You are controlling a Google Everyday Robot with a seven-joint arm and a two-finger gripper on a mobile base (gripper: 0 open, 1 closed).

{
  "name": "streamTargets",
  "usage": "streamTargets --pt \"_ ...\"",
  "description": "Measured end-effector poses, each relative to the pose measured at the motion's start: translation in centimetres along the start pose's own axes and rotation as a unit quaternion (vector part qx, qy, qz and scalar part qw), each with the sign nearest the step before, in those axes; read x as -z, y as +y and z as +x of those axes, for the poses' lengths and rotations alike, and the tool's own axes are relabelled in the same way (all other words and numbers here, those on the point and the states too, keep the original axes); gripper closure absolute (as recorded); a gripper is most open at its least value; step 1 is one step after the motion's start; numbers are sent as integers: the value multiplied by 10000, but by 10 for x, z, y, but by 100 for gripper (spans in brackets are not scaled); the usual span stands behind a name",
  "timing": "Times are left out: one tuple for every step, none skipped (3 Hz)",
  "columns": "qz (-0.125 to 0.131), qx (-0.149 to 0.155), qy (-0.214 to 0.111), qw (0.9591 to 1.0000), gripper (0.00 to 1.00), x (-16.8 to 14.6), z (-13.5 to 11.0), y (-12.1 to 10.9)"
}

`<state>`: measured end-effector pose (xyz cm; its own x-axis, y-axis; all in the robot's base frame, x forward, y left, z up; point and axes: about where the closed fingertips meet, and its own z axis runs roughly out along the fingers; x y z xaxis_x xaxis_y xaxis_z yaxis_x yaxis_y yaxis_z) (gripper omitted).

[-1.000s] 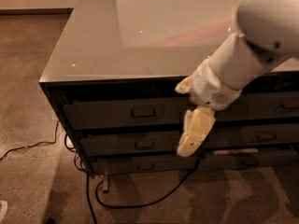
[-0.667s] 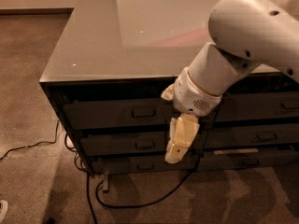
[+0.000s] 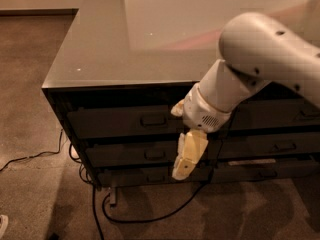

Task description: Open top drawer

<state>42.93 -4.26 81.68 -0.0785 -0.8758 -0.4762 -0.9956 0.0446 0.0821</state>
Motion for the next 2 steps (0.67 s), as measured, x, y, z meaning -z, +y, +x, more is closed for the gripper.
streamTargets --pt "-203 -141 -58 9997 0 -41 8 -15" --pt "-215 -321 -152 9991 0 -68 15 -40"
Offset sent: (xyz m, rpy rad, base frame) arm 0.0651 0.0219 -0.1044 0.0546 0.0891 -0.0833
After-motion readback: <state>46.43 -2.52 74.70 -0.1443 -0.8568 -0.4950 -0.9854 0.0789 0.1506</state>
